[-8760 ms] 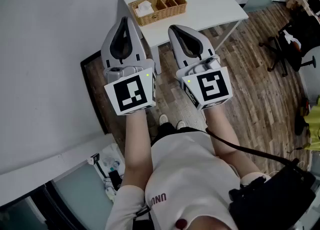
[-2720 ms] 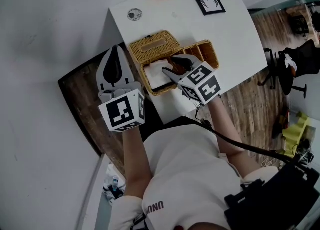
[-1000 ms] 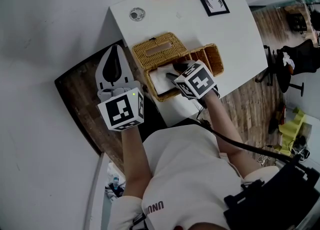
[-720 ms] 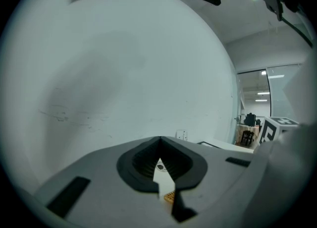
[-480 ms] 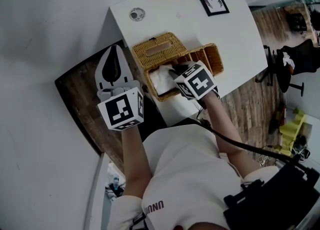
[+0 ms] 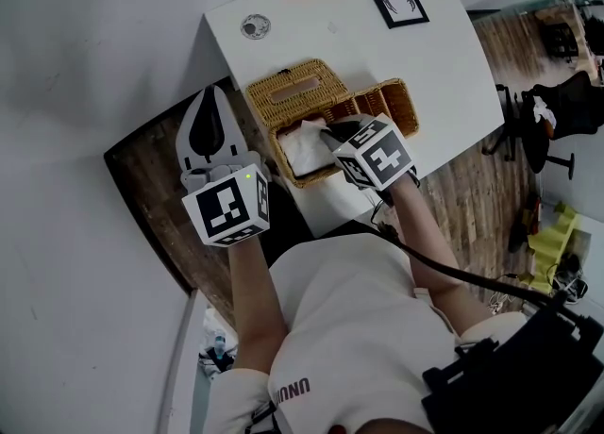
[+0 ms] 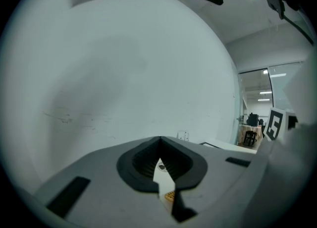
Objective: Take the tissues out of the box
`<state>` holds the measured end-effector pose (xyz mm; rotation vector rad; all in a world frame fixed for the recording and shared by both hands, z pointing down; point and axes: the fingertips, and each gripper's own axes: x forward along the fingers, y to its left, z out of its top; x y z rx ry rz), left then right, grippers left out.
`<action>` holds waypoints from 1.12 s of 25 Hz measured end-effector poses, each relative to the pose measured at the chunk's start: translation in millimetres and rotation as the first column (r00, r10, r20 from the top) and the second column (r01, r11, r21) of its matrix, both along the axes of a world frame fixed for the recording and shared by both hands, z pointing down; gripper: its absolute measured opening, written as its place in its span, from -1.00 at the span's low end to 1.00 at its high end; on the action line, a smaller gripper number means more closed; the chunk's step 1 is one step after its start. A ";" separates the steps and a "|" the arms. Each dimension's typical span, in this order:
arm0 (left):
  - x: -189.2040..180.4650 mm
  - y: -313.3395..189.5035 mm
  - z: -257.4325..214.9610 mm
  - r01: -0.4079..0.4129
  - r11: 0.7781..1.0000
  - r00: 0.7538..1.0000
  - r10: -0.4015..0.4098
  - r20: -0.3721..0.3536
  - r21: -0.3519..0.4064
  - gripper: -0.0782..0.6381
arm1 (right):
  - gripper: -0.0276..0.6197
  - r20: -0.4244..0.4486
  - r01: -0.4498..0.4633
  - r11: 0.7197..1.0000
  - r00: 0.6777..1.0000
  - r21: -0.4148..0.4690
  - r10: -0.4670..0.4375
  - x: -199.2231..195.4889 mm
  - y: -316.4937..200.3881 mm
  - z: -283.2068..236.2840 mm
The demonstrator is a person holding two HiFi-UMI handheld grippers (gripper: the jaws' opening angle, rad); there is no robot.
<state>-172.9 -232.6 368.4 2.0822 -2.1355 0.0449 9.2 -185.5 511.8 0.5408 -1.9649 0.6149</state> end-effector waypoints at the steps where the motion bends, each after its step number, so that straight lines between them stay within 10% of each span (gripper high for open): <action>1: 0.8 0.4 -0.2 0.001 1.000 1.000 -0.001 0.001 0.001 -0.76 | -0.79 0.002 0.004 1.000 1.000 0.005 -0.004 0.2 -0.2 -1.4; 28: 8.9 25.7 -18.9 0.036 0.998 0.999 -0.037 0.020 0.047 -0.76 | -0.83 0.048 0.021 0.991 0.998 0.135 -0.028 4.8 -0.2 -41.6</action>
